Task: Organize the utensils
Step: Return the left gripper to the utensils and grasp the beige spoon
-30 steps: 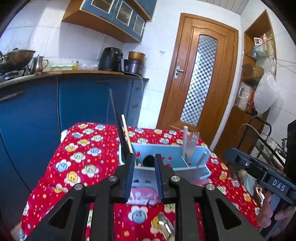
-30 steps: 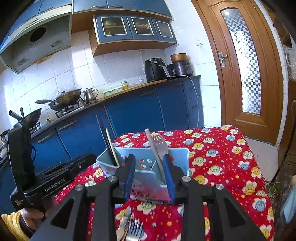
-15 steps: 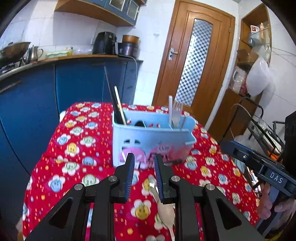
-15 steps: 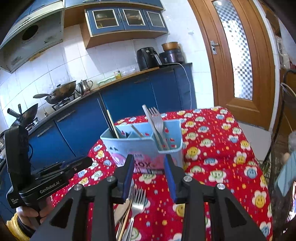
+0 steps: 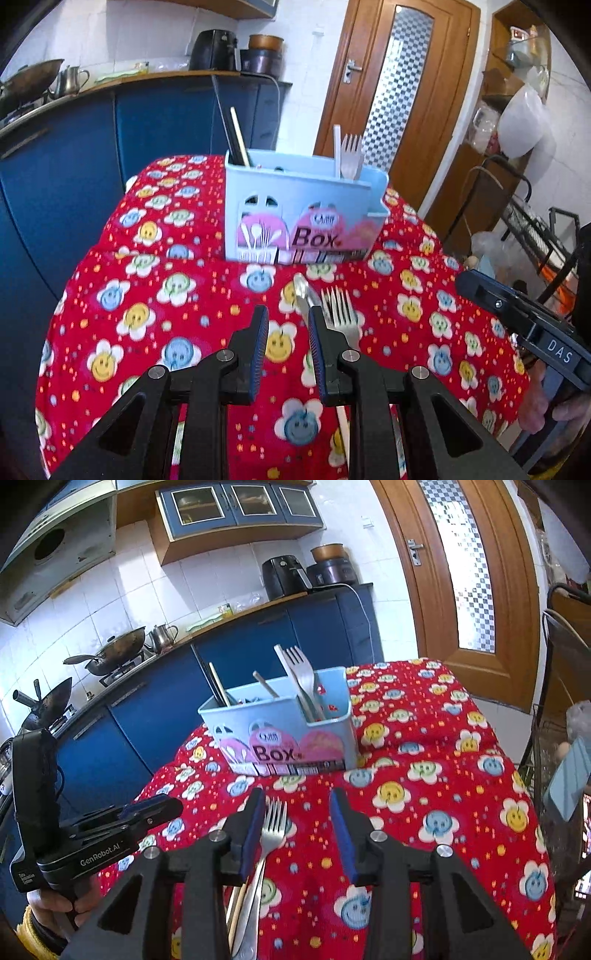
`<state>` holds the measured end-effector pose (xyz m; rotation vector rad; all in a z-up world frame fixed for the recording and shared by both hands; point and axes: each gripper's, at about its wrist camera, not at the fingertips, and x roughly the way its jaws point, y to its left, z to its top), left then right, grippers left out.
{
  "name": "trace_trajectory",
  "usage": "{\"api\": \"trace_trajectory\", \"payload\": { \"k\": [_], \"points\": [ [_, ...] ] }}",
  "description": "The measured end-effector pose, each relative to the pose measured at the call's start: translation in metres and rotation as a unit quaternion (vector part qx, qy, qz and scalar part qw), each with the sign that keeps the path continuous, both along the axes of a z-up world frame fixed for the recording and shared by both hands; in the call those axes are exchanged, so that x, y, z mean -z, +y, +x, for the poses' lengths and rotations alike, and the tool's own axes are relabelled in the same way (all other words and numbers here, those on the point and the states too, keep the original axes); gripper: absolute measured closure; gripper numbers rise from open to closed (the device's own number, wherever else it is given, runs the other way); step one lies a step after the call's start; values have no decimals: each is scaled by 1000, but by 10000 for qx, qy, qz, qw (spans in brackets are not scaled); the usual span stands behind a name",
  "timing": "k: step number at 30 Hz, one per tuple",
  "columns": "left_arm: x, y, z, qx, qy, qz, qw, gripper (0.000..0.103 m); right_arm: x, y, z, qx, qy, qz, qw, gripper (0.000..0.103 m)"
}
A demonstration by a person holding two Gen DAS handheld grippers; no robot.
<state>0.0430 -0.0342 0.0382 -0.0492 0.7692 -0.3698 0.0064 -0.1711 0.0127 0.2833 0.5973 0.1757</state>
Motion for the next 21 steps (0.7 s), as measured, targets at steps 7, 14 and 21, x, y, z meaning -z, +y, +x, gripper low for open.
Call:
{"api": "trace_trajectory", "payload": {
  "k": [7, 14, 21],
  "points": [
    [14, -6, -10, 140, 347, 103, 9992, 81, 11, -4, -10, 64, 113, 71, 9999, 63],
    [26, -18, -17, 342, 583, 269, 9974, 81, 18, -8, -15, 104, 178, 110, 9997, 62],
    [38, -32, -15, 479, 896, 506, 9935, 81, 21, -15, -17, 161, 173, 157, 9996, 61]
  ]
}}
